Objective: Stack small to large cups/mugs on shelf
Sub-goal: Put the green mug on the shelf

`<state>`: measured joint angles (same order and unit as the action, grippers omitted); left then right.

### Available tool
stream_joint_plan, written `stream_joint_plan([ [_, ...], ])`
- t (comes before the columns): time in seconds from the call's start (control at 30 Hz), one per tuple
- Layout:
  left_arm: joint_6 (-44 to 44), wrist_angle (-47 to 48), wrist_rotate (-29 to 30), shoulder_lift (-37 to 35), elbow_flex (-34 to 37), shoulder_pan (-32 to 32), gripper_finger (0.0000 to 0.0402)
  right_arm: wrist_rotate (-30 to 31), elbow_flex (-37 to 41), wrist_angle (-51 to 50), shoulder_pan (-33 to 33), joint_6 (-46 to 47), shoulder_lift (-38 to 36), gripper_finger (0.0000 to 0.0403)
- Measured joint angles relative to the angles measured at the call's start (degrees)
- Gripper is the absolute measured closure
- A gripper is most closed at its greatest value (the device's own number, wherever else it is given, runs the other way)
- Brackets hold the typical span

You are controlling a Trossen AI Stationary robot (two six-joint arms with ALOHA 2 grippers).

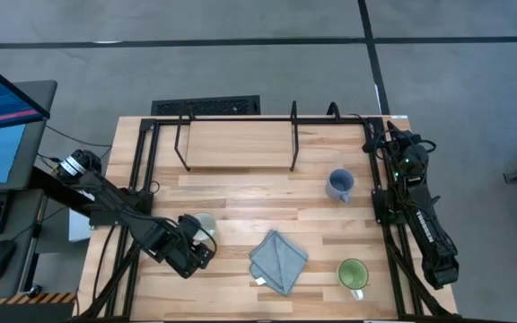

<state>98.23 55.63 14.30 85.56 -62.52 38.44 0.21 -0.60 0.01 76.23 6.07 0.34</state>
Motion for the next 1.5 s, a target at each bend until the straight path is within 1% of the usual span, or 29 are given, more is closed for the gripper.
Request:
stream_joint_plan([
  [0.4, 0.0, -0.6, 0.0, 0.0, 0.0, -0.3, 0.0131, 0.0, 0.0, 0.0, 0.0, 0.0, 0.0, 0.0147],
  [0.57, 1.6, 1.4, 1.6, 0.0, 0.0, -0.9, 0.0131, 0.0, 0.0, 0.0, 0.0, 0.0, 0.0, 0.0147],
  [0.83, 1.9, 2.0, 0.3, 0.7, 0.0, -1.1, 0.0131, 0.0, 0.0, 0.0, 0.0, 0.0, 0.0, 0.0147],
  [0.93, 1.8, 1.6, -2.0, 2.7, 0.0, -1.3, 0.0131, 0.0, 0.0, 0.0, 0.0, 0.0, 0.0, 0.0147],
  [1.0, 1.1, 1.1, -3.8, 3.7, 0.0, -1.3, 0.0131, 0.0, 0.0, 0.0, 0.0, 0.0, 0.0, 0.0147],
  [1.1, 0.7, 1.1, -4.9, 4.2, 0.0, -1.4, 0.0131, 0.0, 0.0, 0.0, 0.0, 0.0, 0.0, 0.0147],
  [1.23, 0.1, 1.4, -5.1, 4.3, 0.0, -1.5, 0.0131, 0.0, 0.0, 0.0, 0.0, 0.0, 0.0, 0.0147],
  [1.5, -6.2, -1.1, -5.2, 4.3, 0.0, -3.1, 0.0131, 0.0, 0.0, 0.0, 0.0, 0.0, 0.0, 0.0147],
])
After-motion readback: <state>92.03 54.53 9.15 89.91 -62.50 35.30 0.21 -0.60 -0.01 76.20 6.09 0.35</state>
